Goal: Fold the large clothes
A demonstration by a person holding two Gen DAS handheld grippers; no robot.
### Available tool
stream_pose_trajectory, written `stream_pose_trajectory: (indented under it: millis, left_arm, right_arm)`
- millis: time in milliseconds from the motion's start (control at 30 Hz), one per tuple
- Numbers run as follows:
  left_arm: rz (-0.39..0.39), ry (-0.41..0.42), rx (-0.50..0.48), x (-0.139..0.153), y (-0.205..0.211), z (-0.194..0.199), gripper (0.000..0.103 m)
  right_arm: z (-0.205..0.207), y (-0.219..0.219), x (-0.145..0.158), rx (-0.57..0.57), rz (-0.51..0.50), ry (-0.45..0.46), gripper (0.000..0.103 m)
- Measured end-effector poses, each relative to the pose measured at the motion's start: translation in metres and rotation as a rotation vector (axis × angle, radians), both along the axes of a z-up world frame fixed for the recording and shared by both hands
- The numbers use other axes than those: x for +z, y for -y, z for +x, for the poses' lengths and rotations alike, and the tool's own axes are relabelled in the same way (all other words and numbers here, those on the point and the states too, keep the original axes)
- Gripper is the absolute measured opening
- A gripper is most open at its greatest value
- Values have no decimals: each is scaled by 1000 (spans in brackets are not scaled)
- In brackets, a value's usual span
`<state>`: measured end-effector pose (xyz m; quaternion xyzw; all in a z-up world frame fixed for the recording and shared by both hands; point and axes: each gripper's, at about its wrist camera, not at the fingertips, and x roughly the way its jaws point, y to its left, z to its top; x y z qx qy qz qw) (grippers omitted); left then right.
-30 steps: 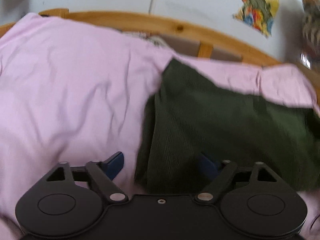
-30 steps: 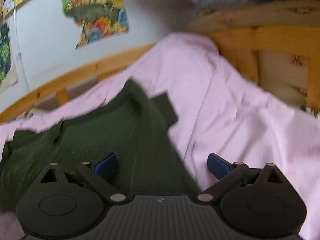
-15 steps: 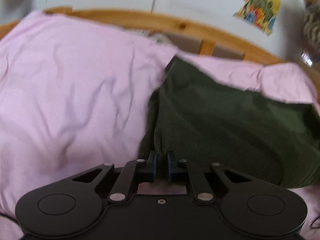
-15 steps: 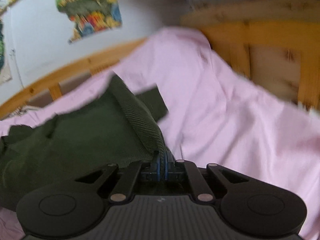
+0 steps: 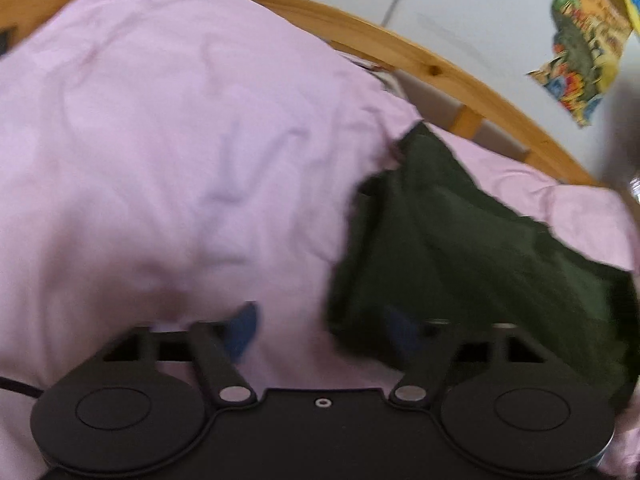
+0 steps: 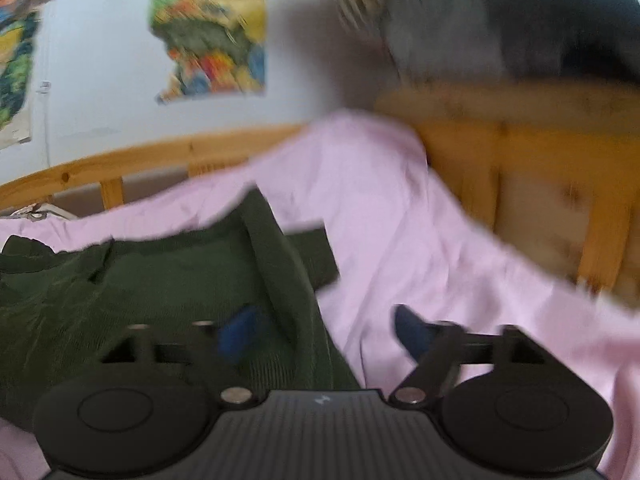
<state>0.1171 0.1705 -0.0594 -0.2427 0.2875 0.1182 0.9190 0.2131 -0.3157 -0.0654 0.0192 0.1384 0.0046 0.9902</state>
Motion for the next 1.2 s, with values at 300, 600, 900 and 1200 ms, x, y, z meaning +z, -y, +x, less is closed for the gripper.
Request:
stream_pose_trajectory:
  millis: [300,600,900,1200]
  left_arm:
    - [-320,-12,-102,-35,29,48,102]
    - [-306,-19,-85,-41,21,59,102]
    - [-249,-16,-66,-41,31,52,102]
    - [-293,0,5,-42,27,55,102]
  right_arm:
    - [39,-143,19,306,-216,170,103]
    - [107,-197,-46,317,-261,-15,102]
    - [93,-182,-23,343,-220,-96,103]
    - [18,-131,-54,323,-114,-125,103]
